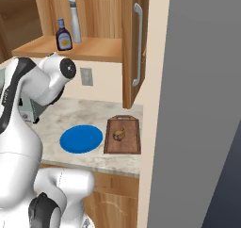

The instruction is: Pick the chicken drumstick from the plate and place it on the cutting board. Then pick the condiment bottle from the cabinet and place it next to the cutting board.

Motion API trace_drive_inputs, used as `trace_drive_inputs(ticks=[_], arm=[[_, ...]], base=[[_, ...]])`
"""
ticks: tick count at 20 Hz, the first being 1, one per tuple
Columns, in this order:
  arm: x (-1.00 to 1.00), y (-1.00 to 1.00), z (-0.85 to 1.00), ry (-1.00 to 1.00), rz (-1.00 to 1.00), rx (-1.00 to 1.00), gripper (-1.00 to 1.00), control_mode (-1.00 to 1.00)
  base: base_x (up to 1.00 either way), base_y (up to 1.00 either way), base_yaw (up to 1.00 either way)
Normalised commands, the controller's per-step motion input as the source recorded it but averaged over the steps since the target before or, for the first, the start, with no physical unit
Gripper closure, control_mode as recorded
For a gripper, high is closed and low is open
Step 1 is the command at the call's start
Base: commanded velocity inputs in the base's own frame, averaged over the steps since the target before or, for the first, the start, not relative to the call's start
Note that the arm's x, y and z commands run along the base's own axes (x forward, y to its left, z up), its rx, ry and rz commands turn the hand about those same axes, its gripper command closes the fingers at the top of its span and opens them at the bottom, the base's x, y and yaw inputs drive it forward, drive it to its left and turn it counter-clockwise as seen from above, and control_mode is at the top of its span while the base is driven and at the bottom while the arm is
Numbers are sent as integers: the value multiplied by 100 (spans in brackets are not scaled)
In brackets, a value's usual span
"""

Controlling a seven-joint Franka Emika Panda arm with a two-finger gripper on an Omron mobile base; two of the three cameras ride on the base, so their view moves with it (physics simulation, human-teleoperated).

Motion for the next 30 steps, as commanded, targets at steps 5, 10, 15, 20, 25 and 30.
trace_drive_inputs(ticks=[5, 10, 15, 20, 25, 30], arm=[[6, 9, 27, -2, 0, 7, -100, -100], [21, 3, 13, -4, 0, 6, -100, -100], [23, 0, 13, -1, 0, 5, -100, -100], [16, 3, 23, 0, 0, 4, -100, -100], [18, 0, 15, 0, 0, 2, -100, -100], [22, 0, 3, 0, 0, 0, -100, -100]], base=[[0, 0, 0], [0, 0, 0], [0, 0, 0], [0, 0, 0], [0, 0, 0], [0, 0, 0]])
